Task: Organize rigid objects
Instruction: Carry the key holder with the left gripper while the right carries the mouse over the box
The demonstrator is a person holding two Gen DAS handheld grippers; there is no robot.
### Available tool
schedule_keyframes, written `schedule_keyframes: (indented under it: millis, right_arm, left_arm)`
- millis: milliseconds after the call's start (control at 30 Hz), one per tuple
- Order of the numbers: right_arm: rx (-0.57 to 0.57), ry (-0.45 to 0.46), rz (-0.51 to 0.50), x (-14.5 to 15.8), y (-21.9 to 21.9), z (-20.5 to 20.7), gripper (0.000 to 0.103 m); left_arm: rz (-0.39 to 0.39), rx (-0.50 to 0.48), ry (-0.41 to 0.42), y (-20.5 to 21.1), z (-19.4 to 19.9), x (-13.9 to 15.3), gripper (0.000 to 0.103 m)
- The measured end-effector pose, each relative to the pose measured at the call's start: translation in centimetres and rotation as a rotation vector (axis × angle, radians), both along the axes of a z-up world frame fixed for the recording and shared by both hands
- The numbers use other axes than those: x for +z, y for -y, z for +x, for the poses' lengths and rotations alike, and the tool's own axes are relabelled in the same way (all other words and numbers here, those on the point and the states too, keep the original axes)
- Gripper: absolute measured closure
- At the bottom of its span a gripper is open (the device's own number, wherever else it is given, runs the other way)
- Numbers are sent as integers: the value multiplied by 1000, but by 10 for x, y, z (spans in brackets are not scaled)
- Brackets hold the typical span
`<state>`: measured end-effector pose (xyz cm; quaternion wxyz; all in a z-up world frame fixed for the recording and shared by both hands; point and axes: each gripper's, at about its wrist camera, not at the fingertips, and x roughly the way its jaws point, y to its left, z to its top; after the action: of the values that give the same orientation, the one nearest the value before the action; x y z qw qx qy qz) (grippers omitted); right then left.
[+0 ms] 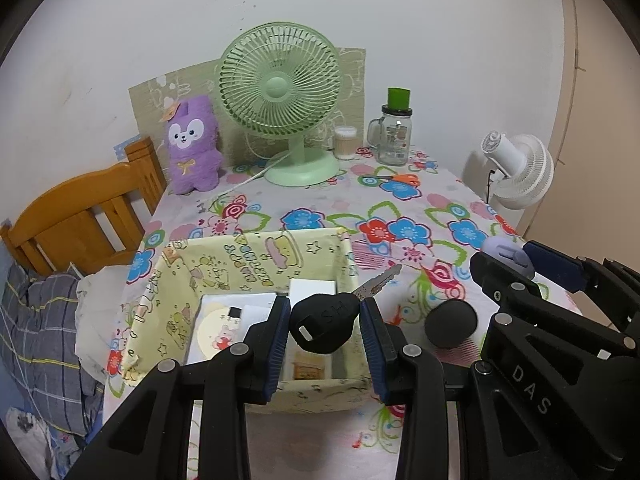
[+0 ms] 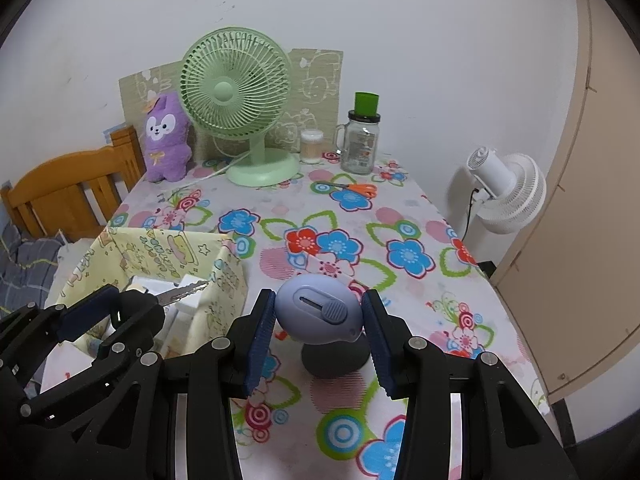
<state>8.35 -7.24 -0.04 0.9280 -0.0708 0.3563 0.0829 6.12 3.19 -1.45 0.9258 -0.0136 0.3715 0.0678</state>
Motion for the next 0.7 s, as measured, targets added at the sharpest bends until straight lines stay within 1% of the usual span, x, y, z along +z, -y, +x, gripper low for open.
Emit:
schedule_keyframes:
  millis: [567, 700]
  right_arm:
    - [73, -26, 2, -8, -48, 16, 55]
    - [97, -46, 7, -13, -62, 22, 55]
  left_arm:
    - [-5, 35, -40, -40, 12, -15, 67]
    - [-1, 44, -45, -48, 15, -18, 67]
